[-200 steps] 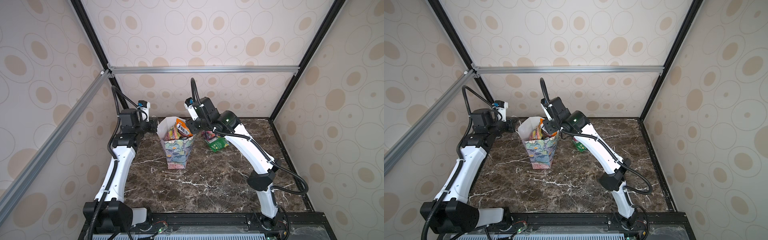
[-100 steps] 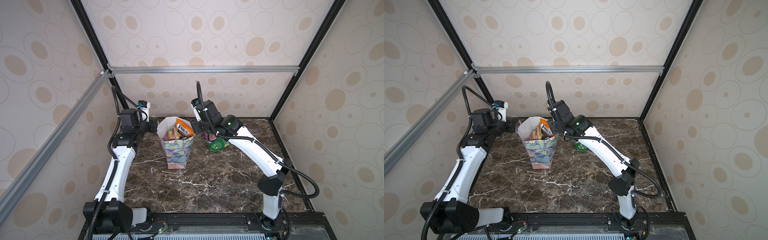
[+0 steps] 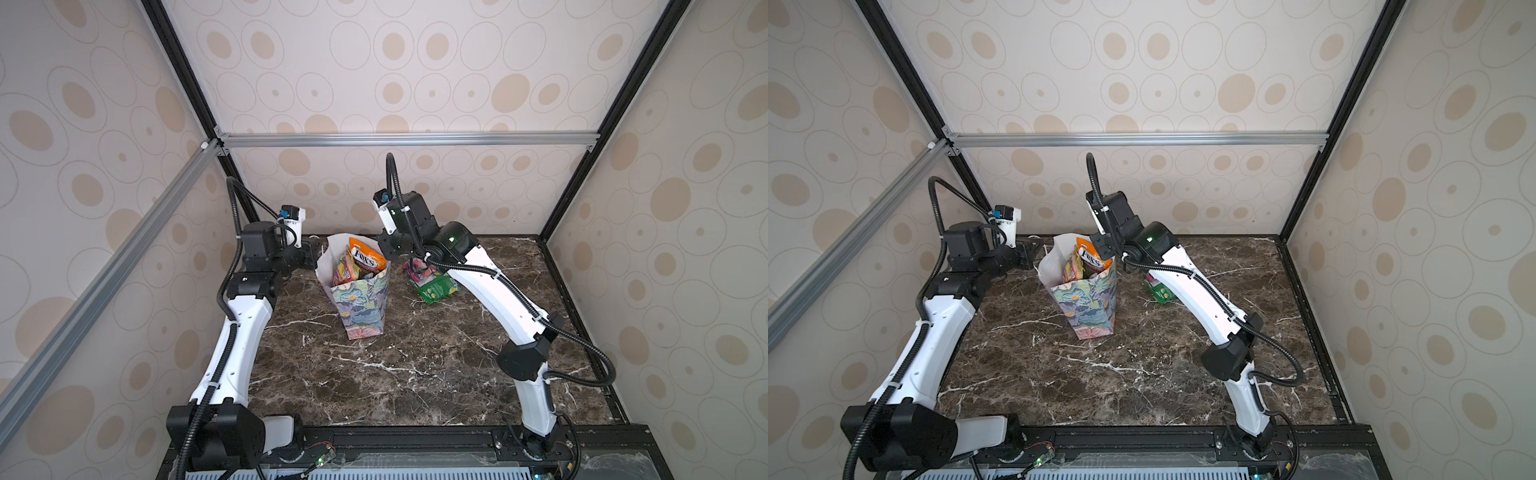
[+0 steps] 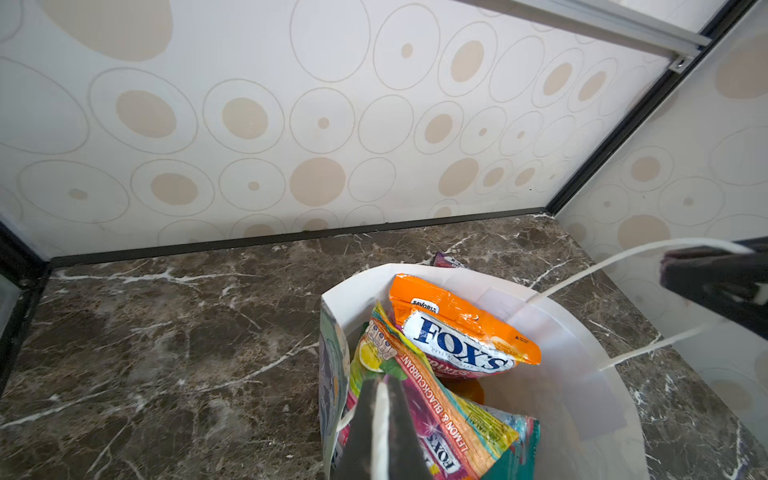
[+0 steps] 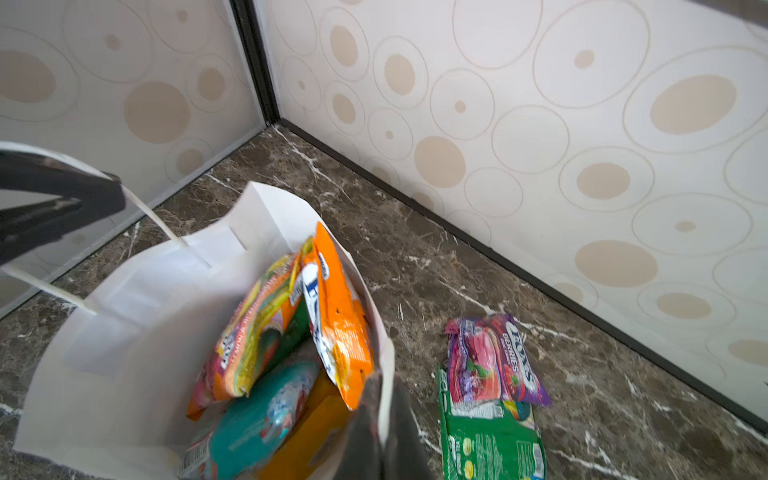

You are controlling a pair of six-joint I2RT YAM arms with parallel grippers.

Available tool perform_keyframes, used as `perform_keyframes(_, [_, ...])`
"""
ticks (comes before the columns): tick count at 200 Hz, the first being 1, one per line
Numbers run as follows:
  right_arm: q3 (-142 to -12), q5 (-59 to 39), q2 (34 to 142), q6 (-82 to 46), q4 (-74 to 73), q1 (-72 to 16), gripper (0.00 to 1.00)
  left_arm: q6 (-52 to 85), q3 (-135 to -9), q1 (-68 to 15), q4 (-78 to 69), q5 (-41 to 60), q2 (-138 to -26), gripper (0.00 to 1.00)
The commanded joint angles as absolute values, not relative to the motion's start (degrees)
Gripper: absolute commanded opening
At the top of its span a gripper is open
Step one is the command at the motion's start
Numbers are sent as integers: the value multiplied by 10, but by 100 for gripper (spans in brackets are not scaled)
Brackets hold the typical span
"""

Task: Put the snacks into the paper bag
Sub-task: 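Withdraw the right gripper from the bag toward the pink and green packets, then swing the right gripper out and lower it over the green Spring Tea packet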

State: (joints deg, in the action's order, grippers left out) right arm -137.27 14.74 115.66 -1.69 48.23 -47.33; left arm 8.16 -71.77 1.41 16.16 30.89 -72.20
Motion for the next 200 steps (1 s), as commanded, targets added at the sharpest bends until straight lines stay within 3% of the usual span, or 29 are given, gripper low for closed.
perform_keyframes(1, [-1293, 140, 1059, 5, 357, -469, 0, 88, -715, 11, 72, 306, -671, 0])
perform_keyframes(25, [-1237, 150, 1051, -1, 377, -461, 0, 73, -748, 11, 126, 254, -703, 0])
perform_keyframes(48, [-1235, 157, 1049, -5, 388, -455, 0, 80, -760, 10, 134, 290, -722, 0])
perform_keyframes(65, [-1233, 151, 1037, -5, 395, -455, 30, 81, -757, 7, 131, 291, -719, 0])
perform_keyframes(96, [-1189, 155, 996, -7, 389, -455, 34, 78, -751, 6, 127, 276, -708, 0])
perform_keyframes(142, [-1072, 167, 884, -21, 323, -454, 53, 78, -755, 6, 134, 272, -708, 0])
perform_keyframes(176, [-953, 202, 785, -75, 291, -420, 56, 78, -756, 6, 135, 272, -706, 0])
perform_keyframes(200, [-851, 151, 724, -148, 271, -347, 57, 79, -755, 6, 135, 273, -707, 0])
